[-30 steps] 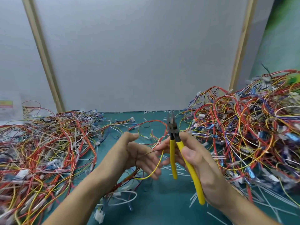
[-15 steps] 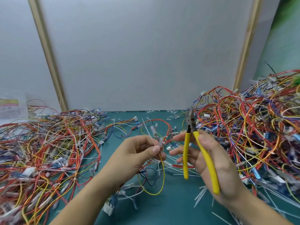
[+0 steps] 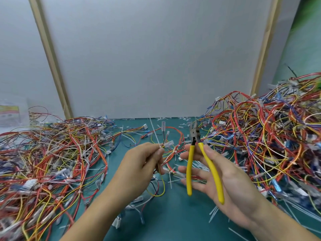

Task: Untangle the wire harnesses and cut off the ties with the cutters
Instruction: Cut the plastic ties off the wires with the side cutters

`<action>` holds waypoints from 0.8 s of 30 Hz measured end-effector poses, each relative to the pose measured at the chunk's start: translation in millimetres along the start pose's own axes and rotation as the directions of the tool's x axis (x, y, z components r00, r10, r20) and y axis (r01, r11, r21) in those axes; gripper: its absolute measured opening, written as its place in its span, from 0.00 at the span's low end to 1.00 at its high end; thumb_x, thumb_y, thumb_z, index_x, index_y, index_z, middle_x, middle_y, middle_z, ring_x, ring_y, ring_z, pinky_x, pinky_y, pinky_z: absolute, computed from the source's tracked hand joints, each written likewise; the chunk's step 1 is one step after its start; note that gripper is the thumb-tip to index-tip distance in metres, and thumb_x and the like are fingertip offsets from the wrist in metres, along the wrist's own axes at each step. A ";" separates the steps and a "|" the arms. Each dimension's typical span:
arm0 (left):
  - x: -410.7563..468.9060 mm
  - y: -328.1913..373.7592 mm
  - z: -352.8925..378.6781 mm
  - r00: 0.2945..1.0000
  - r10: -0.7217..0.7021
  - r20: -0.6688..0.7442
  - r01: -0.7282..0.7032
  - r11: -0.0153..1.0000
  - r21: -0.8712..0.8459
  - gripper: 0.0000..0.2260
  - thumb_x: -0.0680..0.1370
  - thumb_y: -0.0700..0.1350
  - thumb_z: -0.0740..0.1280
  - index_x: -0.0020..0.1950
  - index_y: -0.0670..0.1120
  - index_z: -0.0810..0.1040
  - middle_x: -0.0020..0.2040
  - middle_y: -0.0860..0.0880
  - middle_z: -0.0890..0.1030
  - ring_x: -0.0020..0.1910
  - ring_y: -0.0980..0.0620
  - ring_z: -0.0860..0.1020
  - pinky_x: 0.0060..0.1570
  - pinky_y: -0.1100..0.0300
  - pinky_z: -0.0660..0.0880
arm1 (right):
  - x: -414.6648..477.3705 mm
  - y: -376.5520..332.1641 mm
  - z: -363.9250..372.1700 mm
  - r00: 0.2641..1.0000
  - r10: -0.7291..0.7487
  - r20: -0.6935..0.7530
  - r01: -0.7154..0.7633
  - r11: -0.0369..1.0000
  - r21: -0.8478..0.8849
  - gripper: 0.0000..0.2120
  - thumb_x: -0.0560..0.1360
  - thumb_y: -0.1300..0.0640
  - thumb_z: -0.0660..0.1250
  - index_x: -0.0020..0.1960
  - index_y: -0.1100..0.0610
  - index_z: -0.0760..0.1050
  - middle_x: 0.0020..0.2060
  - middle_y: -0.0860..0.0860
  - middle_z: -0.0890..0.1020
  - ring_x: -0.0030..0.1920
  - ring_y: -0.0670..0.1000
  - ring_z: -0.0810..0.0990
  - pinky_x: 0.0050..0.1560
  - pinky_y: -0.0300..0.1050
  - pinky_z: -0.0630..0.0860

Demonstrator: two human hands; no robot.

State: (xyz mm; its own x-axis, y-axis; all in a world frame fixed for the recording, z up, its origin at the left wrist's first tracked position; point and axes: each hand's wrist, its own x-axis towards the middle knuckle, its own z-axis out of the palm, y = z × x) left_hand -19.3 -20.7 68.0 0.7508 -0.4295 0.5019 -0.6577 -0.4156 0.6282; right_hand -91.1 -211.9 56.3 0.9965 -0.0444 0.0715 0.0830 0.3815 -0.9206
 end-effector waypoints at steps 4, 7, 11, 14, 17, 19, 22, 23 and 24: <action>-1.8 -0.5 1.9 1.000 -0.017 -0.002 0.017 0.997 -0.081 0.14 0.84 0.49 0.57 0.46 0.50 0.80 0.30 0.49 0.80 0.28 0.59 0.73 0.32 0.70 0.65 | -0.5 -2.3 1.3 0.998 0.051 0.026 -0.053 0.996 0.066 0.22 0.75 0.44 0.62 0.58 0.58 0.82 0.57 0.60 0.83 0.49 0.63 0.83 0.58 0.68 0.78; -4.1 1.9 3.7 1.000 -0.020 0.021 0.024 0.985 -0.173 0.17 0.81 0.53 0.54 0.39 0.51 0.78 0.28 0.46 0.78 0.27 0.57 0.72 0.32 0.68 0.66 | -2.0 -3.3 4.5 0.999 0.026 0.023 -0.028 0.996 0.081 0.23 0.71 0.44 0.67 0.57 0.60 0.83 0.47 0.58 0.81 0.43 0.60 0.80 0.47 0.62 0.82; -4.2 6.3 5.5 0.995 -0.077 0.060 0.093 0.935 -0.341 0.19 0.80 0.52 0.54 0.36 0.48 0.78 0.27 0.47 0.79 0.32 0.41 0.75 0.34 0.54 0.72 | -3.4 -0.2 5.2 0.997 -0.073 0.016 0.073 0.997 0.010 0.17 0.69 0.52 0.76 0.55 0.58 0.83 0.44 0.56 0.79 0.40 0.56 0.80 0.43 0.54 0.81; -3.2 10.3 5.9 0.993 -0.075 0.093 0.106 0.913 -0.395 0.20 0.80 0.50 0.54 0.34 0.46 0.79 0.29 0.45 0.80 0.35 0.34 0.76 0.42 0.42 0.73 | -3.3 1.7 4.2 0.986 -0.166 -0.024 0.162 0.981 -0.109 0.16 0.66 0.55 0.75 0.52 0.59 0.81 0.45 0.56 0.81 0.40 0.56 0.83 0.44 0.54 0.81; -3.3 11.2 5.6 0.987 -0.064 0.146 0.117 0.911 -0.396 0.21 0.80 0.50 0.54 0.35 0.46 0.81 0.31 0.45 0.81 0.37 0.38 0.77 0.44 0.47 0.73 | -3.6 3.9 6.1 0.977 -0.212 -0.035 0.204 0.965 -0.164 0.15 0.66 0.54 0.74 0.51 0.57 0.82 0.47 0.57 0.83 0.41 0.56 0.85 0.44 0.54 0.83; -4.7 11.7 6.7 0.978 -0.040 0.204 0.116 0.919 -0.378 0.21 0.81 0.49 0.53 0.37 0.45 0.82 0.32 0.48 0.82 0.37 0.46 0.79 0.46 0.55 0.74 | -4.1 5.7 9.0 0.977 -0.208 -0.045 0.199 0.969 -0.146 0.12 0.66 0.55 0.74 0.49 0.55 0.82 0.44 0.57 0.85 0.40 0.56 0.85 0.42 0.51 0.83; -5.8 11.5 9.0 0.960 -0.004 0.280 0.101 0.936 -0.336 0.21 0.82 0.48 0.53 0.38 0.48 0.82 0.34 0.50 0.82 0.41 0.50 0.80 0.51 0.57 0.74 | -4.5 8.3 12.0 0.974 -0.218 -0.057 0.207 0.966 -0.156 0.06 0.70 0.59 0.73 0.47 0.55 0.82 0.38 0.56 0.83 0.37 0.54 0.83 0.39 0.48 0.83; -5.8 10.9 9.5 0.956 0.009 0.293 0.089 0.944 -0.317 0.21 0.82 0.48 0.53 0.38 0.50 0.82 0.35 0.49 0.82 0.42 0.47 0.80 0.52 0.53 0.73 | -4.7 8.8 12.6 0.972 -0.227 -0.064 0.213 0.962 -0.172 0.04 0.72 0.60 0.72 0.46 0.54 0.82 0.36 0.55 0.83 0.36 0.53 0.82 0.39 0.47 0.83; -5.9 9.9 9.8 0.953 0.027 0.303 0.067 0.953 -0.295 0.21 0.83 0.48 0.53 0.38 0.52 0.82 0.35 0.48 0.82 0.42 0.46 0.80 0.52 0.51 0.73 | -4.5 9.5 12.8 0.970 -0.231 -0.076 0.214 0.959 -0.186 0.04 0.73 0.62 0.71 0.46 0.55 0.82 0.35 0.55 0.82 0.35 0.53 0.82 0.38 0.47 0.83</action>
State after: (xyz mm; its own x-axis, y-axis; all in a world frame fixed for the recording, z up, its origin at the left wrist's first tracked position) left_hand -30.8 -30.2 65.5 0.6789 -0.6632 0.3150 -0.5586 -0.1881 0.8078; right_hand -94.7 -196.3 52.1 0.9463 -0.2012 0.2529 0.2902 0.1844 -0.9390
